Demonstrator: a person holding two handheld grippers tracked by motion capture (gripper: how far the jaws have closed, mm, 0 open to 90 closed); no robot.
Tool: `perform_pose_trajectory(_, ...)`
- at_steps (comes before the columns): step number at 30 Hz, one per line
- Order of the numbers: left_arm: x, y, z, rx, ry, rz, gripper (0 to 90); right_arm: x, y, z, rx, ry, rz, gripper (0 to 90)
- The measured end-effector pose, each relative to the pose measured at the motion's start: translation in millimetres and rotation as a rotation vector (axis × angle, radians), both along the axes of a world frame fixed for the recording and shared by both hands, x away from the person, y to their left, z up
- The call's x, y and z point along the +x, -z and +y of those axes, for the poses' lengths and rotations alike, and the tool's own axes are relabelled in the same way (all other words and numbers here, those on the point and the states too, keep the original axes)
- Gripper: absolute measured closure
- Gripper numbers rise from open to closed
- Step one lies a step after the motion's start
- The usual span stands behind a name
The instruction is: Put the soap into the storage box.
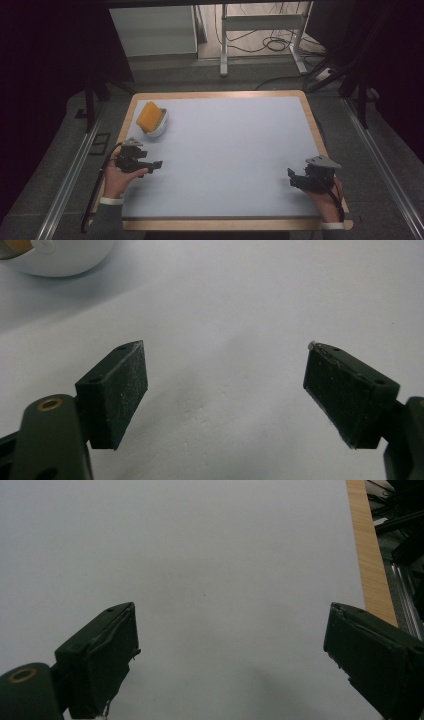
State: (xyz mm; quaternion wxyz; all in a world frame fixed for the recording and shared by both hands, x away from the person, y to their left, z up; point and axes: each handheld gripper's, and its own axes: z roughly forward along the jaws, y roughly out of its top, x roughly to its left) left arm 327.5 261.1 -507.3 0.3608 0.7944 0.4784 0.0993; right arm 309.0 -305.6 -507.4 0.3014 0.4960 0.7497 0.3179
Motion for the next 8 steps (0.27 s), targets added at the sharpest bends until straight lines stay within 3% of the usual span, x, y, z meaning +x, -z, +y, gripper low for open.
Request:
perform_pose_trajectory(2,-1.9,0.7,-0.6,-0.020,-0.006,-0.004,18.1,0.1,0.4,0.4,-0.002,-0.002,0.000,7.4)
perform_pose_trajectory(5,-3.5,1.6,-3.5,-0.018,0.002,-0.006,18.2,-0.2,-0.5,0.1,-0.004,-0.004,-0.005,7.4)
perform_pose_trajectory(8,-6.1,0.6,-7.0,-0.024,-0.004,-0.036,19.5,-0.8,-1.9,-0.2,0.001,-0.005,-0.013,7.4)
